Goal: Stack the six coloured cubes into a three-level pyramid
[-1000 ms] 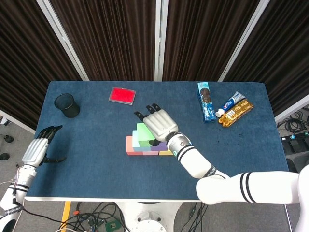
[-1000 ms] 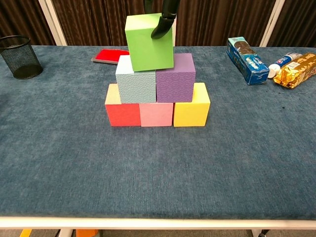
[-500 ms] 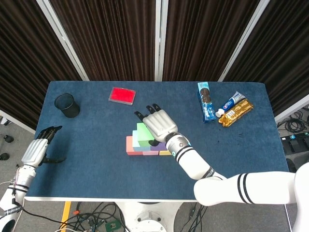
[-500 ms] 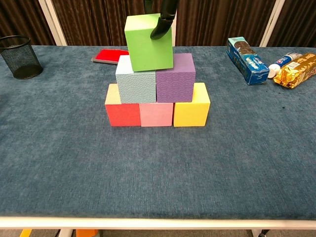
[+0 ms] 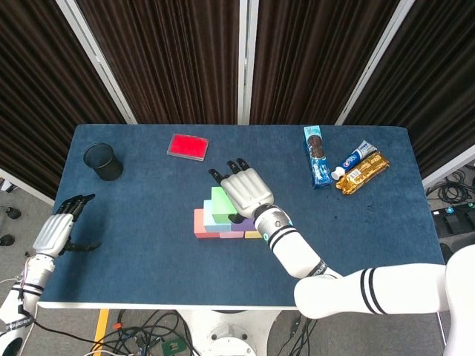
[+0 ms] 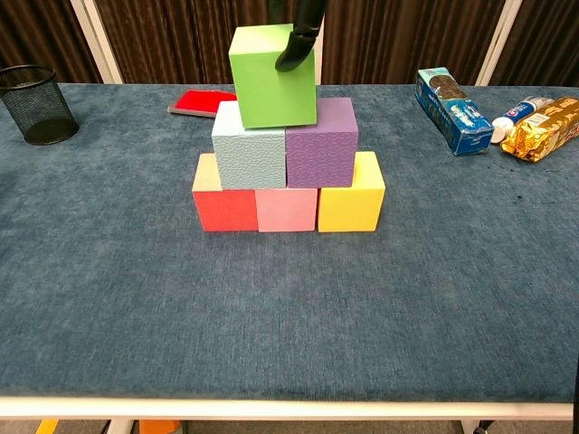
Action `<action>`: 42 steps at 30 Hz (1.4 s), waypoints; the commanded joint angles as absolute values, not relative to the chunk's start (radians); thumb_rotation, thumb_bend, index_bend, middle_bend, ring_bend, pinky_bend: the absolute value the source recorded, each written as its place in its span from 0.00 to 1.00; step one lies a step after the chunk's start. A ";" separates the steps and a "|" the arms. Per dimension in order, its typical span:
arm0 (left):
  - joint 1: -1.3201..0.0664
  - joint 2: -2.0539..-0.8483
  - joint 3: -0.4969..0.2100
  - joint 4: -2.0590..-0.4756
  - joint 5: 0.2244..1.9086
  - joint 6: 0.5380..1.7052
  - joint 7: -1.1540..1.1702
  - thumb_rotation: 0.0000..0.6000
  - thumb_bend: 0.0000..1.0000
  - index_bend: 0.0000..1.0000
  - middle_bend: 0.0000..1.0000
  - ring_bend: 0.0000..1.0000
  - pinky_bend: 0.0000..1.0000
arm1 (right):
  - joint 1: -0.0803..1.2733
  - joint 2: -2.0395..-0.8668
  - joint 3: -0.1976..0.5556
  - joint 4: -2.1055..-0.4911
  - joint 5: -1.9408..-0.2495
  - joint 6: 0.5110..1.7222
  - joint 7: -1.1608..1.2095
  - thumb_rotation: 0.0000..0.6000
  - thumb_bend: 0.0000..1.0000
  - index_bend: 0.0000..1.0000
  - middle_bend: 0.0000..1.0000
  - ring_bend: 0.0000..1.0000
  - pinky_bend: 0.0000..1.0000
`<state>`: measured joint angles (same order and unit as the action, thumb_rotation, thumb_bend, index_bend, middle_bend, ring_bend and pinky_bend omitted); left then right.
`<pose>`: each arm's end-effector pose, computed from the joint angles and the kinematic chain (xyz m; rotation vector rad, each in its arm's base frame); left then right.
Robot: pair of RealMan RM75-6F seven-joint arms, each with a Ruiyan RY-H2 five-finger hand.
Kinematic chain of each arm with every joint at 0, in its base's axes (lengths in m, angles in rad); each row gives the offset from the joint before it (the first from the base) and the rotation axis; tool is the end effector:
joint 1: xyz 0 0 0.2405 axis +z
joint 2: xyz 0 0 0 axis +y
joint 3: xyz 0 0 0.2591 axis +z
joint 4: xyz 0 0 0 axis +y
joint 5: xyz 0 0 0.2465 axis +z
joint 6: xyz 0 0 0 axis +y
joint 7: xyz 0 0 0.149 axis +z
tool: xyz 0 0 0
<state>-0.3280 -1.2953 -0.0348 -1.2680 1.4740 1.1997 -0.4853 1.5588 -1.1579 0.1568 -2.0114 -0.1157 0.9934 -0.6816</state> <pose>-0.3532 0.2765 0.0714 -1.4684 -1.2561 -1.0615 0.0646 -0.3504 0.0193 2.0719 -0.8750 0.7510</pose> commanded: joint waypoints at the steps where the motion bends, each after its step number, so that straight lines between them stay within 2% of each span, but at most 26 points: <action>1: -0.328 -1.295 -0.034 -1.268 1.474 1.199 -0.485 1.00 0.00 0.08 0.09 0.00 0.07 | 1.556 -1.162 0.161 -2.012 -0.112 0.999 -0.686 1.00 0.21 0.00 0.49 0.02 0.00; 18: -0.332 -1.295 -0.032 -1.268 1.477 1.194 -0.492 1.00 0.00 0.08 0.09 0.00 0.07 | 1.540 -1.171 0.185 -2.026 -0.095 1.028 -0.712 1.00 0.21 0.00 0.50 0.02 0.00; 42: -0.337 -1.290 -0.031 -1.274 1.474 1.185 -0.486 1.00 0.00 0.08 0.09 0.00 0.07 | 1.519 -1.182 0.200 -2.014 -0.092 1.010 -0.729 1.00 0.20 0.00 0.51 0.03 0.00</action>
<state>-0.3367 -1.2899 -0.0312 -1.2740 1.4741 1.1844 -0.4856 1.5191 -1.1823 0.2000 -2.0138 -0.0922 1.0097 -0.7289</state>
